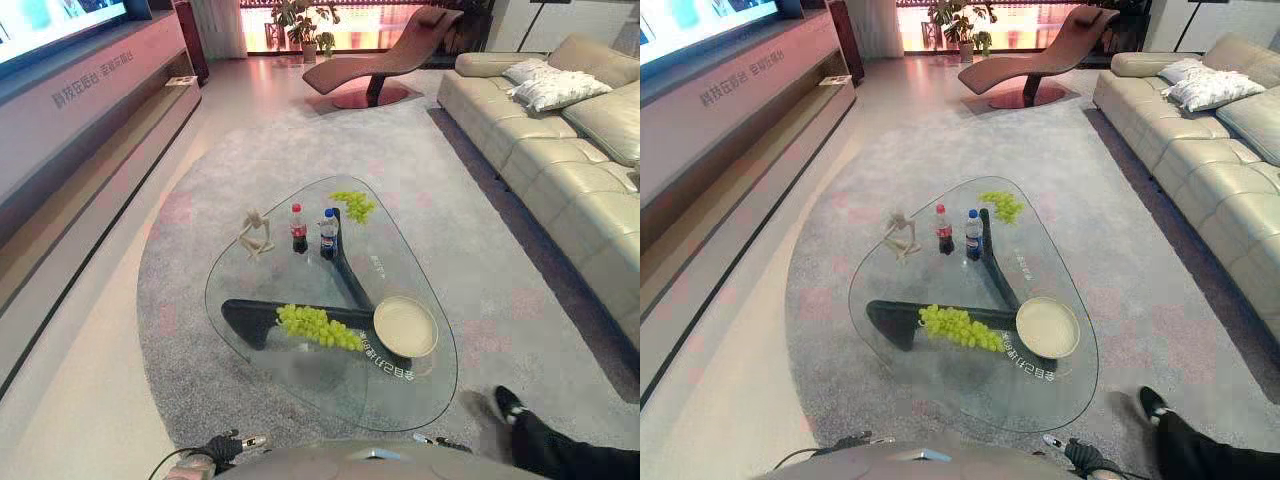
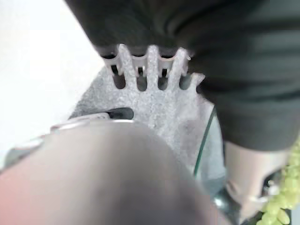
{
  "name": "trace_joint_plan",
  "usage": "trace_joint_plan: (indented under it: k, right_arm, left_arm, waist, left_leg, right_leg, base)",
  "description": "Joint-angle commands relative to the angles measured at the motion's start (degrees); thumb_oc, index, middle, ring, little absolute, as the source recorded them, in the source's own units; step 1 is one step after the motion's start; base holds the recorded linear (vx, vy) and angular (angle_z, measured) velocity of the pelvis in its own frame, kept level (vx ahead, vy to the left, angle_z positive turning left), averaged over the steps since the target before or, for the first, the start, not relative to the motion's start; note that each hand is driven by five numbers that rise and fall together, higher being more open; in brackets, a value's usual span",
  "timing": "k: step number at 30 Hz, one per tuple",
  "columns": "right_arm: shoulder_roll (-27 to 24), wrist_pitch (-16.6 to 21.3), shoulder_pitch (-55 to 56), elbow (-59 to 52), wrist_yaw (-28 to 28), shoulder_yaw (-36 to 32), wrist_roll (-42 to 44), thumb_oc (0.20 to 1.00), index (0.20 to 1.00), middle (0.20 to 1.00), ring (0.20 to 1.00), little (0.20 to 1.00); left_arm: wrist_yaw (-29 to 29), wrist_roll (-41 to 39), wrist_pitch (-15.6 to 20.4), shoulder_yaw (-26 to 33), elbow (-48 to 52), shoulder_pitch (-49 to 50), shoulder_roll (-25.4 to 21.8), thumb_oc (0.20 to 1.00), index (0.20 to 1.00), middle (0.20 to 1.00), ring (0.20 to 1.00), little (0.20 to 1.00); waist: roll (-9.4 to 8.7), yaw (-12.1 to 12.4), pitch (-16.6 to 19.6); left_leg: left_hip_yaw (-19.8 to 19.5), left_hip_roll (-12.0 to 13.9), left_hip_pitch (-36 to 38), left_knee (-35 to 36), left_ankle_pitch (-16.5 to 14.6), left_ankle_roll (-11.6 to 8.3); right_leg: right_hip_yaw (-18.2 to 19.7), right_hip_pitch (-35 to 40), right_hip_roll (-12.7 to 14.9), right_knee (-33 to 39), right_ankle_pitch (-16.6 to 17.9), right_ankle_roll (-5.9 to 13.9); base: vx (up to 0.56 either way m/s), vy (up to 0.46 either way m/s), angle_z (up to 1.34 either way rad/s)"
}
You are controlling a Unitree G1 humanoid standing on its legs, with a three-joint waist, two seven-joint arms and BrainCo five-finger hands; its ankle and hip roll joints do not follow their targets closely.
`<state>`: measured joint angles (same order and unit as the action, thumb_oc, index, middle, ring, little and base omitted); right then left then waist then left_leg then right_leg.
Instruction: Pick up fruits into the plate
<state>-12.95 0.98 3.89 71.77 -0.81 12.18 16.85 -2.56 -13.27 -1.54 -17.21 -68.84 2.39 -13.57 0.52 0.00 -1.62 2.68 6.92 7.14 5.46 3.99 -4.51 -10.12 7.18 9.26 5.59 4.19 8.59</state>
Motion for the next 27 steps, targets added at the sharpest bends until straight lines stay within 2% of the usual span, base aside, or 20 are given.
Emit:
trace_joint_plan:
  k: [1,4,8,11,15,17,20,21,27]
  right_arm:
    - [0.99,0.53,-5.36,0.59,0.40,0.40,0.26,1.000,1.000,1.000,1.000,1.000]
    - [1.09,0.49,-5.37,0.60,0.43,0.44,-0.01,1.000,1.000,1.000,1.000,1.000]
    - [1.06,0.50,-5.44,0.68,0.78,0.62,0.03,1.000,1.000,1.000,1.000,1.000]
    - [1.08,0.58,-5.50,0.67,0.80,0.92,0.04,1.000,1.000,1.000,1.000,1.000]
    - [0.99,0.72,-5.54,0.40,0.81,1.32,-0.73,1.000,1.000,1.000,1.000,1.000]
    - [0.89,0.61,-5.73,0.22,0.83,1.71,-0.67,1.000,1.000,1.000,1.000,1.000]
    - [0.68,0.59,-5.97,0.13,0.94,2.12,-0.65,1.000,1.000,1.000,1.000,1.000]
    - [0.29,0.17,-6.57,-0.30,0.95,2.86,-0.73,1.000,1.000,1.000,1.000,1.000]
    - [-2.01,0.08,-8.69,-1.54,1.51,4.09,0.01,1.000,1.000,1.000,1.000,1.000]
  left_arm:
    - [2.02,4.27,2.70,-1.12,-0.85,-4.59,0.41,1.000,1.000,1.000,1.000,1.000]
    - [2.86,2.63,2.54,-0.62,-1.02,-4.65,0.35,1.000,1.000,1.000,1.000,1.000]
    - [5.63,4.91,0.44,0.26,-1.87,-4.72,0.12,1.000,1.000,1.000,1.000,1.000]
    - [2.57,6.16,0.15,-0.15,-2.09,-4.94,0.08,1.000,1.000,1.000,1.000,1.000]
    - [3.58,5.85,0.57,-1.25,-1.77,-5.20,0.45,1.000,1.000,1.000,1.000,1.000]
    - [4.83,6.44,1.40,-1.41,-1.66,-5.58,0.30,1.000,1.000,1.000,1.000,1.000]
    - [6.39,11.43,2.29,-2.27,-1.26,-6.29,-0.07,1.000,1.000,1.000,1.000,1.000]
    - [8.38,15.89,3.27,-4.65,-0.66,-7.40,-0.55,1.000,1.000,1.000,1.000,1.000]
    - [12.89,18.06,6.59,-8.55,4.61,-11.97,-2.78,1.000,1.000,1.000,1.000,1.000]
  waist:
    - [-0.50,0.94,-5.88]
    - [-0.57,0.85,-5.91]
    - [-0.86,0.89,-6.13]
    - [-0.98,0.82,-6.48]
    - [-0.92,0.47,-7.02]
    - [-0.94,0.37,-7.41]
    - [-0.94,0.23,-7.79]
    - [-0.86,-0.13,-8.33]
    - [0.21,-1.12,-10.43]
  left_leg:
    - [3.08,-3.85,4.19,-0.46,-7.55,2.80]
    - [3.12,-3.81,4.16,-0.46,-7.55,2.75]
    - [3.23,-3.70,3.99,-0.46,-7.55,2.71]
    - [3.33,-3.66,3.85,-0.46,-7.47,2.63]
    - [3.64,-3.62,3.59,-0.58,-7.55,2.74]
    - [3.67,-3.62,3.33,-0.60,-7.51,2.76]
    - [3.75,-3.58,3.06,-0.73,-7.52,2.75]
    - [3.89,-3.42,2.46,-1.00,-7.41,2.67]
    - [4.21,-3.15,0.86,-1.24,-6.94,2.45]
  right_leg:
    - [0.41,2.05,0.16,-3.48,-4.23,-1.48]
    - [0.64,1.99,0.09,-3.45,-4.21,-1.43]
    - [0.84,1.70,-0.04,-3.52,-4.25,-1.43]
    - [0.98,1.43,-0.05,-3.58,-4.18,-1.44]
    - [1.54,0.85,-0.20,-3.66,-4.09,-1.40]
    - [1.86,0.44,-0.27,-3.66,-4.00,-1.42]
    - [2.15,0.08,-0.32,-3.62,-3.93,-1.40]
    - [2.83,-0.79,-0.43,-3.81,-3.79,-1.40]
    - [4.14,-3.23,-0.77,-4.32,-3.54,-1.47]
  base:
    - [0.16,0.067,-0.31]
    - [0.00,0.000,0.00]
    - [0.00,0.000,0.00]
    - [0.00,0.000,0.00]
    - [0.00,0.000,0.00]
    - [0.01,-0.002,-0.02]
    - [0.00,0.001,-0.02]
    - [-0.01,0.004,-0.07]
    - [-0.03,0.031,-0.12]
